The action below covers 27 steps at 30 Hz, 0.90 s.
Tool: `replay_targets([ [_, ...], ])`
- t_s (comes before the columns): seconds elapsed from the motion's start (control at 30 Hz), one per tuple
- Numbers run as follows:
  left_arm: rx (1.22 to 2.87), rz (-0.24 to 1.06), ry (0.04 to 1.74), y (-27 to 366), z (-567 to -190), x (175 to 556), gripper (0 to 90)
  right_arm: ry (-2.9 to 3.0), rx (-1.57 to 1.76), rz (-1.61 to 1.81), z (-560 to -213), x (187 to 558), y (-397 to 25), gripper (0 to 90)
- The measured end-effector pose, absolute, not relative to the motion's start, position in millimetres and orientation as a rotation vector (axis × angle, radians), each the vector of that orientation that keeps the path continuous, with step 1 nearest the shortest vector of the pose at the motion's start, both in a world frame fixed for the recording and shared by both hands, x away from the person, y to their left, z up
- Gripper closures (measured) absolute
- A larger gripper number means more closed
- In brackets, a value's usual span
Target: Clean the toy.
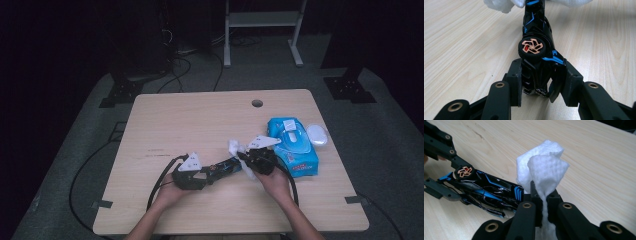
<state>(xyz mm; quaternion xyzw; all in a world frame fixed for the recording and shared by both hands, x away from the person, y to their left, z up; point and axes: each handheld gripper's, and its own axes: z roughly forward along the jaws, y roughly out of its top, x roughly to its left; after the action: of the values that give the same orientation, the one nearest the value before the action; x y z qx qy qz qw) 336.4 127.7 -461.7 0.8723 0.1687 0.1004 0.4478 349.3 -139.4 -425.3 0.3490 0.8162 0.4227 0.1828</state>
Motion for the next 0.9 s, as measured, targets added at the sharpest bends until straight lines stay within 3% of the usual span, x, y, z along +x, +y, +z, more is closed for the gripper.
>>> replay_targets([
  [0.17, 2.137, 0.266, 0.516, 134, -461, 342, 56.8, 2.295, 1.001, 1.196, -426, 349, -144, 87.5],
  [0.33, 2.121, 0.279, 0.519, 140, -461, 345, 61.7, 2.284, 1.015, 1.202, -426, 350, -144, 87.4],
  [0.5, 2.121, 0.271, 0.507, 140, -461, 345, 61.5, 2.320, 0.974, 1.239, -426, 349, -128, 87.4],
  [0.6, 2.103, 0.258, 0.531, 138, -461, 347, 52.0, 2.366, 0.902, 1.223, -425, 346, -112, 87.4],
  [0.77, 2.103, 0.253, 0.509, 135, -462, 347, 56.6, 2.418, 0.828, 1.245, -425, 342, -85, 87.3],
  [0.9, 2.102, 0.263, 0.524, 133, -462, 347, 52.4, 2.466, 0.798, 1.362, -425, 345, -70, 87.3],
])
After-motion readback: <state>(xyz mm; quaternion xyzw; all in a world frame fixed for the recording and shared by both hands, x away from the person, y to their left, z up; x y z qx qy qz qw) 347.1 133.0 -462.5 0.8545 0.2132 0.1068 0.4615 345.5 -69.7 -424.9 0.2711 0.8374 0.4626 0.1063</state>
